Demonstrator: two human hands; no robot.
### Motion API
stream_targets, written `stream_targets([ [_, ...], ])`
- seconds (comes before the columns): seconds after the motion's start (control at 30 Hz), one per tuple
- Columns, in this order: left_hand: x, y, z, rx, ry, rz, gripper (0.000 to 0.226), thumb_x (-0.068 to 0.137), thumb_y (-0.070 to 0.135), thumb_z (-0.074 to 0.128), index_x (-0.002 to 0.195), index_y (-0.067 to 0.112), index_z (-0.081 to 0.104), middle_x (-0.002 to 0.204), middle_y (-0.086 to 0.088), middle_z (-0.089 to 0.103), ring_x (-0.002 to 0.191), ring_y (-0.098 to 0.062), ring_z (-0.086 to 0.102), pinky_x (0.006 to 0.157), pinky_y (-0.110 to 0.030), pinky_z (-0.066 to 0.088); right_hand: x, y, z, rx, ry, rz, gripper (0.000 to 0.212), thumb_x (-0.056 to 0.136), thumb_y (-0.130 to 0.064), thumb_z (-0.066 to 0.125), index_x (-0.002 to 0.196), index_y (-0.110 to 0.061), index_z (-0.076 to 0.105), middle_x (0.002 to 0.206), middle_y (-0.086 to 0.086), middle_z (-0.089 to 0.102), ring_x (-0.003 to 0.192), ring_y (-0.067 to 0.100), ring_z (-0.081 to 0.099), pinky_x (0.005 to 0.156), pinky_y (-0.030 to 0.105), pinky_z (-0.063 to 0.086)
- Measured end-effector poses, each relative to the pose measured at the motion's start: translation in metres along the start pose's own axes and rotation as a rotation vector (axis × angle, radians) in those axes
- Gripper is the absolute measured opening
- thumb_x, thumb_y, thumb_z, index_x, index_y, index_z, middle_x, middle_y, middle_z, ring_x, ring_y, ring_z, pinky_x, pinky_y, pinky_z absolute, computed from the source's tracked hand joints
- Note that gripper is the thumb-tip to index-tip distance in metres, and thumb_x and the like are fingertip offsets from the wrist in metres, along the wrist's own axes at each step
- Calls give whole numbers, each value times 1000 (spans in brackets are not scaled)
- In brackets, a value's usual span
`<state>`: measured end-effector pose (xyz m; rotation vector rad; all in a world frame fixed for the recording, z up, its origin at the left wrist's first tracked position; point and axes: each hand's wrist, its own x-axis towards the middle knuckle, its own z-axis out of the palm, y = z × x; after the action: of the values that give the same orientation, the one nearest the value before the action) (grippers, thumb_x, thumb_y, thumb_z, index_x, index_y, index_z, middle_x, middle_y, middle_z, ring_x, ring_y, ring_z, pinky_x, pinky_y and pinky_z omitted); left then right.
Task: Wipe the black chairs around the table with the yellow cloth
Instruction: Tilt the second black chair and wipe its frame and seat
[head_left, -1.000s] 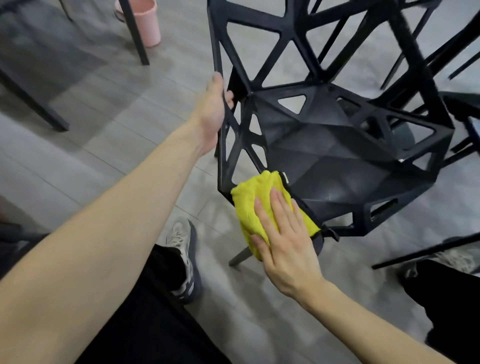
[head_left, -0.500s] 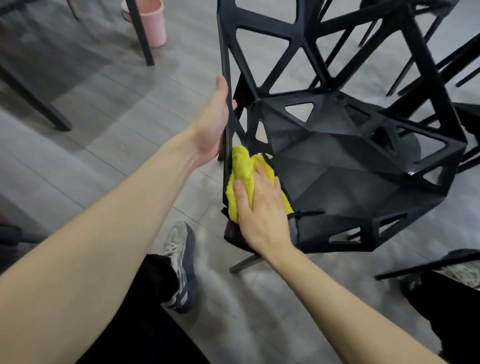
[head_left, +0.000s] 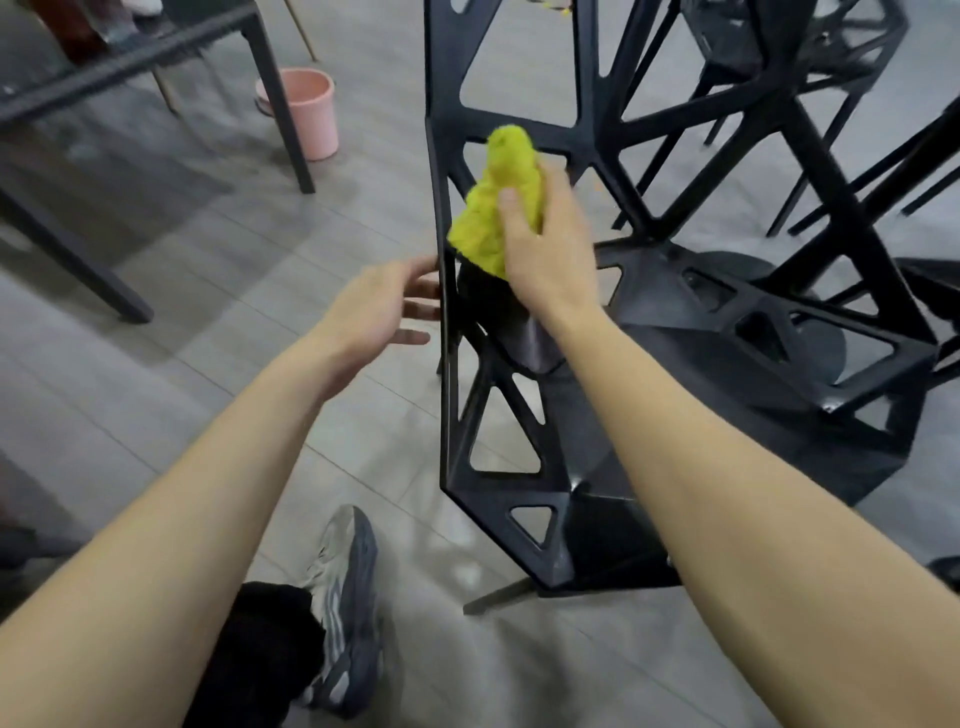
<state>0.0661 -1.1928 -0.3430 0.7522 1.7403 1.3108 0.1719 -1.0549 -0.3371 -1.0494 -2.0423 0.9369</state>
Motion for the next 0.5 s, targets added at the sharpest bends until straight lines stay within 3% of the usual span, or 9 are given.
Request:
stream_targets([
  [0.07,-5,5,-15,-19,-43,-44,45,103,27,39,117,12,78,118,-14,80,99,-30,79,91,-45,66,-10,-9,20,-84,-133,-192,48,101,-42,51,147,-31,60,134,4,63,123,29,59,107,46,46],
  [0.17,-15,-3,-36,39,-158,-110,36,107,4,41,116,-11,72,109,-28,79,104,-45,77,91,-47,66,-76,3,21,-144,-115,-322,44,99,-35,56,142,-31,66,131,5,59,114,32,55,101,48,47],
  [0.23,-25,-11,-41,114,-256,-119,31,106,-3,46,114,-6,76,107,-24,80,104,-41,79,95,-47,65,-98,12,11,-97,-140,-344,44,102,-32,56,146,-32,62,135,3,57,117,30,54,103,45,47],
  [0.3,-35,-15,-37,177,-320,-95,24,104,-1,62,120,5,78,110,-14,82,103,-30,80,92,-41,66,-56,6,20,-68,-76,-319,42,103,-30,58,145,-28,63,135,6,54,117,29,58,102,38,47],
  [0.37,-40,-17,-27,190,-275,-61,24,95,7,79,118,13,80,106,-7,84,96,-28,82,83,-39,68,10,-14,36,-91,-3,-268,37,104,-29,59,140,-23,67,126,6,46,109,31,61,91,26,42],
  [0.4,-41,-19,-22,218,-238,-37,23,92,9,83,114,16,80,102,-5,84,91,-27,82,78,-39,68,40,-25,42,-124,24,-260,35,105,-30,59,137,-20,68,122,6,44,105,33,62,87,26,41],
  [0.5,-36,-19,-17,325,-222,16,17,93,11,83,109,16,82,94,-4,84,79,-23,82,71,-36,68,63,-29,48,-158,66,-242,34,105,-35,60,135,-20,65,122,6,56,104,34,63,88,42,49],
])
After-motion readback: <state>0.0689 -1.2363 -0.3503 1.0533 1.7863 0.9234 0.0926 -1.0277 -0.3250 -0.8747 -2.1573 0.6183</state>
